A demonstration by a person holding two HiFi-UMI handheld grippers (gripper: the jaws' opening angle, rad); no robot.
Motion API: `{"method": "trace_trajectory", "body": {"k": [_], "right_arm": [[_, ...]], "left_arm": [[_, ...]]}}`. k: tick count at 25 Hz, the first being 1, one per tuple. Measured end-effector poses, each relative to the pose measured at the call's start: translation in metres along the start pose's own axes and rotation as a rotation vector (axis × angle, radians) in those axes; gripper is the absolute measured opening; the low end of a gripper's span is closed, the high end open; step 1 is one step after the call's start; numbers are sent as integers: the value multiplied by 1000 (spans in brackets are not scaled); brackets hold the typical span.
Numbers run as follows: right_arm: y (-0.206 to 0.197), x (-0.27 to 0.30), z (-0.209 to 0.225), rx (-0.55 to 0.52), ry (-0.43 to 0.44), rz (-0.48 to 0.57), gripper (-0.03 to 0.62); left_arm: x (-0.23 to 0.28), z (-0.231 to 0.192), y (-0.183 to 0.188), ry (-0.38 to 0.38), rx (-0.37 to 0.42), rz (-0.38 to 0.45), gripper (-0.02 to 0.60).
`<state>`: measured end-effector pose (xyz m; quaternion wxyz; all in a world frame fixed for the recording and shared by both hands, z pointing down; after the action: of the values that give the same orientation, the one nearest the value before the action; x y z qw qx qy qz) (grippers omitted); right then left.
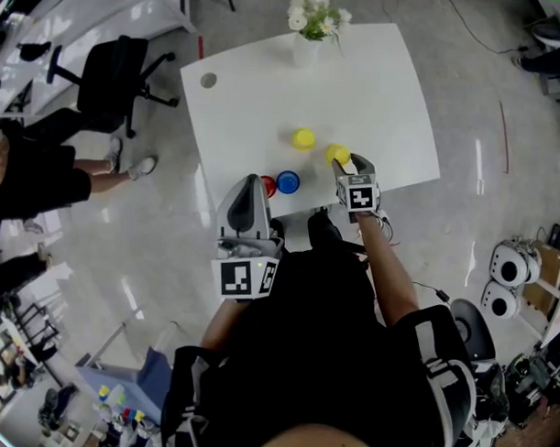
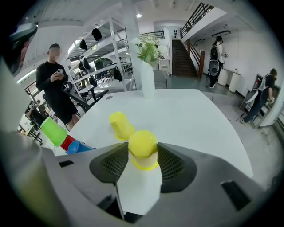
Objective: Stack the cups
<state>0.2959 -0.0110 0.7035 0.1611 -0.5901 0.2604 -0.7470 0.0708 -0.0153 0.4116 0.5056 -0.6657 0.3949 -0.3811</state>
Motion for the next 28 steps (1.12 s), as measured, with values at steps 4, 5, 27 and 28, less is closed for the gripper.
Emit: {"method": "trace_trajectory", "body": {"k": [4, 5, 27, 28], "right_arm": [[3, -10, -9, -14, 7, 14, 219], [2, -12, -11, -14, 10, 22, 219], [65, -66, -109, -183, 145, 138, 219], [67, -67, -113, -192, 152, 141, 219]], "left_arm": [[-10, -3, 4, 4, 0, 15, 20], [-14, -4, 4, 6, 0, 15, 20], [-64, -46, 28, 92, -19, 103, 20], [-65, -49, 28, 98, -23, 105, 20]]}}
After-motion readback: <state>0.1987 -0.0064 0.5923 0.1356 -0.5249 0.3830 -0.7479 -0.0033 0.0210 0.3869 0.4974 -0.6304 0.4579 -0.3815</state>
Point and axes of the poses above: the fingertips, and each gripper's own axes: x forward along the fingers, z to its right, y out of its top, the point moved 2 cm from there along -x, backward along the fingers, and after that the axes turned 5 degrees about y, right-handed, at the moved point
